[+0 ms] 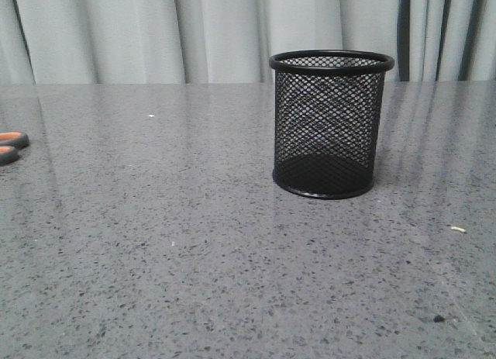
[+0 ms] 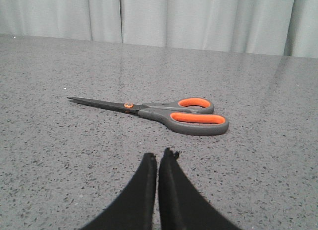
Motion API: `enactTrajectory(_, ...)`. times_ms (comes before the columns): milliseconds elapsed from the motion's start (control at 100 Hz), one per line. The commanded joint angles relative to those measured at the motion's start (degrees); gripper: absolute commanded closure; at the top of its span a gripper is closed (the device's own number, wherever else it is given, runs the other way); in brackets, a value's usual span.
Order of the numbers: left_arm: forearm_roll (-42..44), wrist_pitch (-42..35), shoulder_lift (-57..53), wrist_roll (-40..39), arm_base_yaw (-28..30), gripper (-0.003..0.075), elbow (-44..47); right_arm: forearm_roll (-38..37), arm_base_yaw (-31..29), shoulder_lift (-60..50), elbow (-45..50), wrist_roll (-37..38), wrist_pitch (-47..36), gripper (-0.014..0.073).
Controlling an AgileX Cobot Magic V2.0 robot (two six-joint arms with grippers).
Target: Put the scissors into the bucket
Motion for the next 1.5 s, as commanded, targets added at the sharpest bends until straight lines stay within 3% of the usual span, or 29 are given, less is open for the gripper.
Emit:
enactTrajectory(0,-0.54,-4.31,-1.49,-0.31,-0.28,0.074,2.29,-0.64,-0.38,-1.35,0.28,-0.06,-4.24,0.0659)
enactTrajectory(1280,-0.54,-5.89,-1.49,-0.31,-0.28,0.074,2.29,-0.64,-0.38,-1.35,0.28,-0.06,-4.52,0.0659)
enactTrajectory(1380,-2.65,-6.49,-1.49,-0.31,-0.28,0.074,2.29,4.13,-0.38,-1.35,0.28,-0.06,-5.41,0.0659)
enactTrajectory(1490,-11.5,-8.63,-1.49,-0.31,-0.28,0.074,2.29,11.9,-0.38,-1.35,0.28,-0.06,-7.01,0.0659)
